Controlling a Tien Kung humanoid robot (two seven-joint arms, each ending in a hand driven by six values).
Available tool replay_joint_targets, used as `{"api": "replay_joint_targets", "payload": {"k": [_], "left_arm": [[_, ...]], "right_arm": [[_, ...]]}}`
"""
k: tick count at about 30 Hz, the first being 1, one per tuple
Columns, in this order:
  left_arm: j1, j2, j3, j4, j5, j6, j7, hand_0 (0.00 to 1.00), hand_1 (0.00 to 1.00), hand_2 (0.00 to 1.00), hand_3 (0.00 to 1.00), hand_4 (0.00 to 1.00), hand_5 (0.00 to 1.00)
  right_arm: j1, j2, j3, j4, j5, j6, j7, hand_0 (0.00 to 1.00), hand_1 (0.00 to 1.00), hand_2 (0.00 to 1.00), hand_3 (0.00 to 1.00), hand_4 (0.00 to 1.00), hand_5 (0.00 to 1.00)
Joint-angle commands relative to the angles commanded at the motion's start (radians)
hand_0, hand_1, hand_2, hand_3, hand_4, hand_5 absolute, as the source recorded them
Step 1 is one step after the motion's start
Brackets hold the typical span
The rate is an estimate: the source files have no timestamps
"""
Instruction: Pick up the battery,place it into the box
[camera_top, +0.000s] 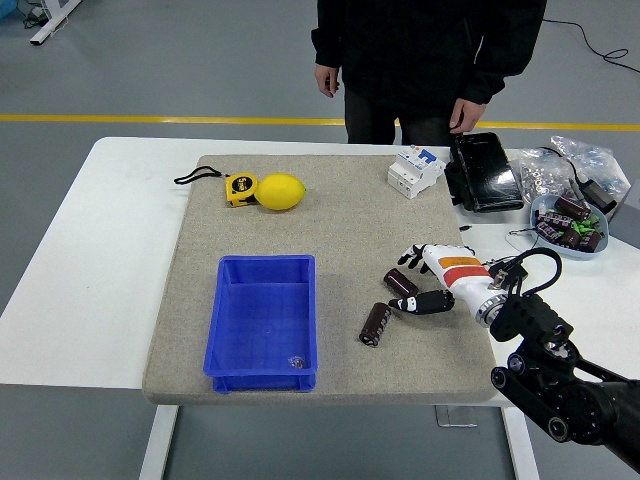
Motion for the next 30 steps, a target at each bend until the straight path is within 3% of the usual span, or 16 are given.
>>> {"api": "replay_joint_targets", "payload": {"k": [30], "left_arm": [[-0.013, -0.004, 0.016, 0.000, -0.012, 0.000, 0.000, 0.727, 0.684, 0.689, 0.591, 0.637, 0.559]], "right_arm": [[0.020, 0.045, -0.023, -0.086, 0.045, -0.043, 0.008, 0.218, 0.391, 0.457, 0.490, 0.866, 0.383]]}}
